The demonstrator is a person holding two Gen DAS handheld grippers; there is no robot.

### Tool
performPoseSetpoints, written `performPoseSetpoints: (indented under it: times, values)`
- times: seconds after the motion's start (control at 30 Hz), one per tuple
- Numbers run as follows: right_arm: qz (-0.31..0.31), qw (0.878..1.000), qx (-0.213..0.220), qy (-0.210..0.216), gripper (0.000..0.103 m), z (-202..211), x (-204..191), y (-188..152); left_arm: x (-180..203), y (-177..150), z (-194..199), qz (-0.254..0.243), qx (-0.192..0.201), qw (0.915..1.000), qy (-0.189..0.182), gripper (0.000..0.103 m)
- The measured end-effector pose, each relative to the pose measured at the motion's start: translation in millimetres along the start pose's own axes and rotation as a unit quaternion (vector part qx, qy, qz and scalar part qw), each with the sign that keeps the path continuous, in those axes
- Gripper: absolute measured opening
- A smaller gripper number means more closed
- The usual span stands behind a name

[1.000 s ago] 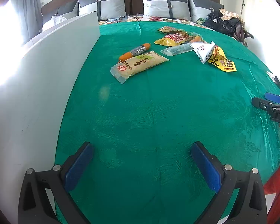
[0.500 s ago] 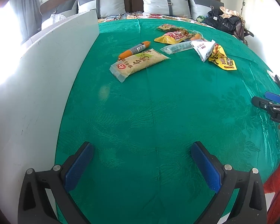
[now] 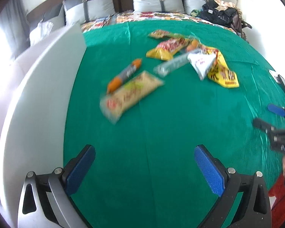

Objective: Organize snacks
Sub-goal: 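Move the left gripper over the white-and-green rice cake bar, then grasp the yellow tiger-skin snack bag with the right gripper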

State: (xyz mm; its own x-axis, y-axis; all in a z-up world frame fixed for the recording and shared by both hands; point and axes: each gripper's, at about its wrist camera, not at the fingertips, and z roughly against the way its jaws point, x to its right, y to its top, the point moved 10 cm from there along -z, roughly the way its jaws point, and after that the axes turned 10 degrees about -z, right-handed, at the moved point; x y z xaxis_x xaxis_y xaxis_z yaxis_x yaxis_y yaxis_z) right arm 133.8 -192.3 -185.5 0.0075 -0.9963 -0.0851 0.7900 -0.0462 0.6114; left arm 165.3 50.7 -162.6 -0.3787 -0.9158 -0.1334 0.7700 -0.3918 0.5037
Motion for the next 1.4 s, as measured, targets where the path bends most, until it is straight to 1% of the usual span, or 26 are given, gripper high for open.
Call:
performPoseSetpoints:
  times: [0.07,0.13,0.2,0.3,0.37,0.4,0.43,0.47,0.5,0.53,0.6,0.7,0.77,0.8,0.83,0.87,0.9,0.93,0.97,1.03,1.07,1.1,1.2,1.23,1.3,1.4]
  values:
    - [0.000,1.000,0.000,0.000,0.098,0,0,0,-5,20,-9,-0.031,-0.002,0.9994,0.016,0.102]
    - [0.000,1.000,0.000,0.000,0.098,0,0,0,-12,36,-24,-0.063,-0.015,0.9969,0.044,0.102]
    - [0.000,1.000,0.000,0.000,0.098,0,0,0,-20,46,-39,-0.078,-0.030,0.9946,0.062,0.102]
    - [0.000,1.000,0.000,0.000,0.098,0,0,0,-27,50,-58,-0.073,-0.053,0.9943,0.056,0.102]
    - [0.000,1.000,0.000,0.000,0.098,0,0,0,-30,49,-61,-0.047,-0.052,0.9972,0.025,0.099]
    - [0.000,1.000,-0.001,0.000,0.098,0,0,0,-29,47,-62,-0.030,-0.055,0.9980,0.002,0.087]
    - [0.000,1.000,-0.001,0.000,0.098,0,0,0,-29,46,-59,-0.008,-0.053,0.9983,-0.023,0.069]
    - [0.000,1.000,0.000,0.000,0.098,1,0,0,-30,44,-55,0.005,-0.052,0.9981,-0.033,0.058]
    - [0.000,1.000,-0.001,0.000,0.098,0,0,0,-31,41,-51,0.015,-0.051,0.9979,-0.037,0.040]
    - [0.000,1.000,-0.001,0.000,0.098,0,0,0,-32,37,-47,0.021,-0.055,0.9977,-0.034,0.030]
    - [0.001,1.000,-0.002,0.000,0.099,0,0,0,-32,24,-37,0.034,-0.061,0.9968,-0.037,0.028]
    - [0.001,1.000,-0.003,0.000,0.099,1,0,0,-23,1,-24,0.063,-0.072,0.9937,-0.060,0.028]
    - [0.001,1.000,-0.003,0.000,0.099,1,0,0,-12,-12,-12,0.062,-0.075,0.9930,-0.067,0.029]
    - [0.001,1.000,-0.003,0.000,0.099,1,0,0,-9,-17,-8,0.059,-0.073,0.9934,-0.067,0.034]
    - [0.001,1.000,-0.003,0.000,0.099,1,0,0,-6,-18,-6,0.054,-0.071,0.9940,-0.063,0.052]
    - [0.001,1.000,-0.003,0.000,0.099,1,0,0,-4,-16,-8,0.049,-0.069,0.9950,-0.054,0.065]
    - [0.001,1.000,-0.003,0.000,0.099,1,0,0,-6,-16,-8,0.043,-0.063,0.9965,-0.035,0.088]
    - [0.001,1.000,-0.002,0.000,0.099,1,0,0,-9,-13,-7,0.038,-0.053,0.9978,-0.014,0.091]
    - [0.001,1.000,-0.002,0.000,0.099,1,0,0,-11,-12,-8,0.032,-0.046,0.9984,0.000,0.091]
    - [0.001,1.000,-0.002,0.000,0.099,1,0,0,-16,-13,-18,0.025,-0.046,0.9984,0.023,0.091]
    - [0.002,1.000,-0.002,0.001,0.099,1,0,1,-19,-14,-22,0.026,-0.045,0.9982,0.030,0.095]
    - [0.002,1.000,-0.002,0.001,0.099,1,0,1,-24,-13,-22,0.038,-0.031,0.9983,0.030,0.096]
    - [0.002,1.000,-0.002,0.003,0.099,2,0,1,-40,-19,-27,0.093,-0.020,0.9952,0.021,0.100]
    - [0.002,1.000,-0.002,0.003,0.099,3,0,1,-43,-20,-27,0.097,-0.015,0.9947,0.031,0.103]
    - [0.002,1.000,-0.002,0.003,0.099,2,0,1,-43,-20,-27,0.094,0.004,0.9950,0.034,0.103]
    - [0.002,1.000,-0.002,0.003,0.099,3,-1,1,-42,-18,-30,0.092,0.013,0.9951,0.033,0.103]
